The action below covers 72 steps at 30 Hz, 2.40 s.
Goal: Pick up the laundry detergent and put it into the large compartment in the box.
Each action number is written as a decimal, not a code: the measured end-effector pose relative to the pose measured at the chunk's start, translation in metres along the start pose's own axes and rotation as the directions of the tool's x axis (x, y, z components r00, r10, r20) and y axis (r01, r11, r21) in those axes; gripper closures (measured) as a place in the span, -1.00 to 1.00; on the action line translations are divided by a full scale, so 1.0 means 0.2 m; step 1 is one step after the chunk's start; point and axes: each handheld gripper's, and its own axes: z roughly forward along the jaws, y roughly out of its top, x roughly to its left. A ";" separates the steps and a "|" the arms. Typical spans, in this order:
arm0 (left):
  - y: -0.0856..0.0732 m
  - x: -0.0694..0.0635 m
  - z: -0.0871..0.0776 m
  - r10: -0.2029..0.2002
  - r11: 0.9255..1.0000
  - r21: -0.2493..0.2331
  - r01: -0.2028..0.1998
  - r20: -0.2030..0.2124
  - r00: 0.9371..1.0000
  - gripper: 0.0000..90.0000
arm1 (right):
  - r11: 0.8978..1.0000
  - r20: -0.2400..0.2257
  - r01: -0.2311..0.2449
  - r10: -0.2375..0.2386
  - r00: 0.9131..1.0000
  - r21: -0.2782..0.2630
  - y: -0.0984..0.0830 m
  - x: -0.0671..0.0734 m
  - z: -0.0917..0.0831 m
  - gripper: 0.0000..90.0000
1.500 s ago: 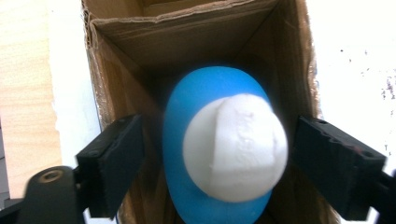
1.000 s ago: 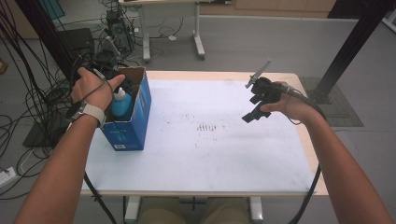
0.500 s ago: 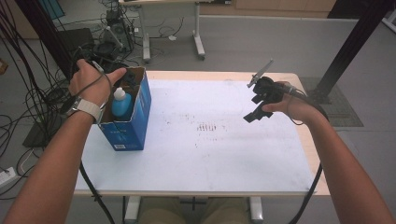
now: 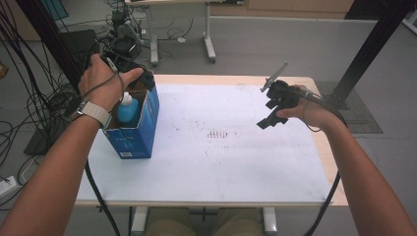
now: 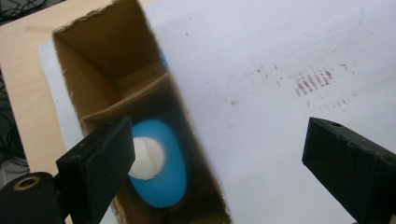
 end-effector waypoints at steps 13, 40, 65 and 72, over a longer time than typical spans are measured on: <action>0.07 -0.11 0.05 0.174 0.984 0.009 -0.175 0.090 0.981 -0.79 | 1.000 0.009 -0.024 0.024 1.000 -0.008 -0.03 0.00 -0.03 -0.78; 0.19 -0.41 0.18 0.456 0.883 0.021 -0.468 0.188 0.870 -0.78 | 0.999 0.008 -0.048 0.048 0.999 -0.020 -0.10 0.00 -0.03 -0.78; 0.15 -0.61 0.29 0.645 0.727 0.069 -0.683 0.272 0.714 -0.76 | 0.998 0.022 -0.065 0.065 0.998 -0.017 -0.15 0.00 -0.06 -0.78; 0.14 -0.65 0.32 0.677 0.694 0.070 -0.717 0.277 0.682 -0.76 | 0.998 0.022 -0.065 0.065 0.998 -0.017 -0.14 0.00 -0.07 -0.78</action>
